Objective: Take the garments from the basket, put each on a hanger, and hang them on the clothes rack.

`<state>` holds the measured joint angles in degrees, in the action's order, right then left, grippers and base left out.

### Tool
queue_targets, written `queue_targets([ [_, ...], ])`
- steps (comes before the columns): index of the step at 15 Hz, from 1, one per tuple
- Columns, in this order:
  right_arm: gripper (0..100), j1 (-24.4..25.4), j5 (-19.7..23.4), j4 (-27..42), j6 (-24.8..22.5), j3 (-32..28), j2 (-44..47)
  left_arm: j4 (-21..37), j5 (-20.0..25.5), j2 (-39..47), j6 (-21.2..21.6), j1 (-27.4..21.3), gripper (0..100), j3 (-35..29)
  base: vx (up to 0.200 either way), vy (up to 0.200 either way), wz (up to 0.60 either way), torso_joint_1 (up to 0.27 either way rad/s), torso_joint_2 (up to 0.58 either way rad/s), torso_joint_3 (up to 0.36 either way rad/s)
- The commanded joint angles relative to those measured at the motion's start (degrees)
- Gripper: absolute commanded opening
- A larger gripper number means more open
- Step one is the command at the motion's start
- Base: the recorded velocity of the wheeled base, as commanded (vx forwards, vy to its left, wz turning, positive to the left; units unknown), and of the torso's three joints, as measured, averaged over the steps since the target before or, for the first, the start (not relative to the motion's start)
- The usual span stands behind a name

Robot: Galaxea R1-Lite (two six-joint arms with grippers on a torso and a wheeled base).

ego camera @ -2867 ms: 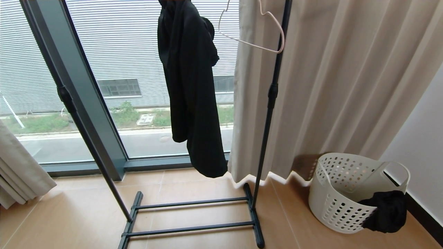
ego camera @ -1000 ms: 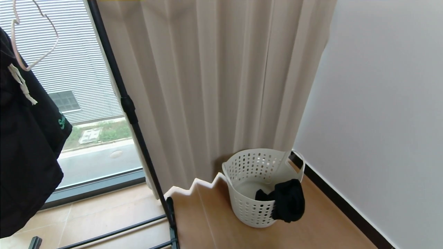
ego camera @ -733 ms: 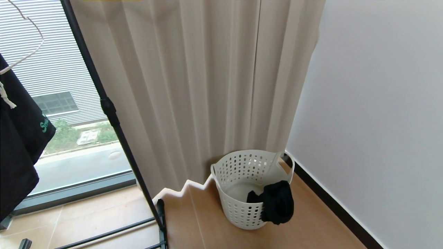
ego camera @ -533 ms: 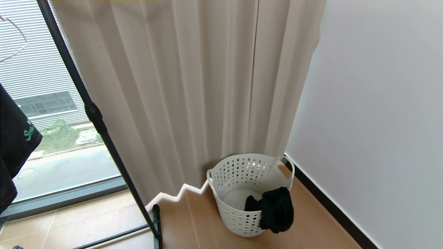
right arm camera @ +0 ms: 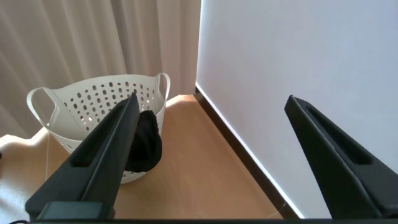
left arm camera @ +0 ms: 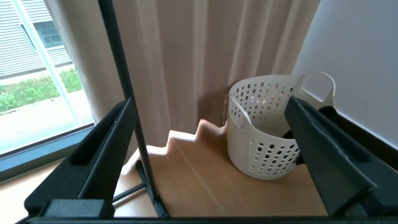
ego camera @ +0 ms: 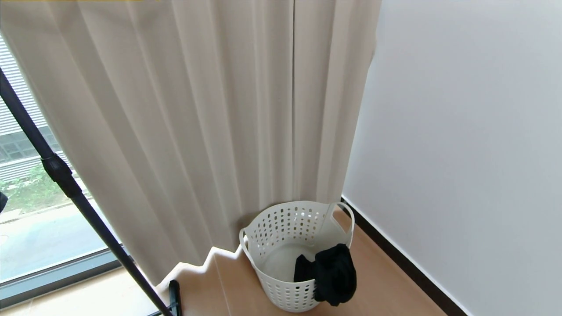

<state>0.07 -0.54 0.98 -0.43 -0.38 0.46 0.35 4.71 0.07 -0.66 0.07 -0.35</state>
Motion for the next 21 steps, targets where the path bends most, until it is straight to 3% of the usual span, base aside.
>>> queue_targets([
  [1, 100, 0.0, 0.0, 0.0, 0.0, 0.0, 0.0, 0.0, 0.0, 0.0, 0.0, 0.0, 100, 0.0, 0.0, 0.0, 0.0, 0.0, 0.0, 0.0],
  [6, 100, 0.0, 0.0, 0.0, 0.0, 0.0, 0.1, 0.0, 0.0, 0.0, 0.0, 0.0, 100, 0.0, 0.0, 0.0, 0.0, 0.0, 0.0, -0.047],
  [21, 100, 0.0, 0.0, 0.0, 0.0, 0.0, 0.1, 0.0, 0.0, 0.0, 0.0, 0.0, 100, 0.0, 0.0, 0.0, 0.0, 0.0, 0.03, -0.171],
])
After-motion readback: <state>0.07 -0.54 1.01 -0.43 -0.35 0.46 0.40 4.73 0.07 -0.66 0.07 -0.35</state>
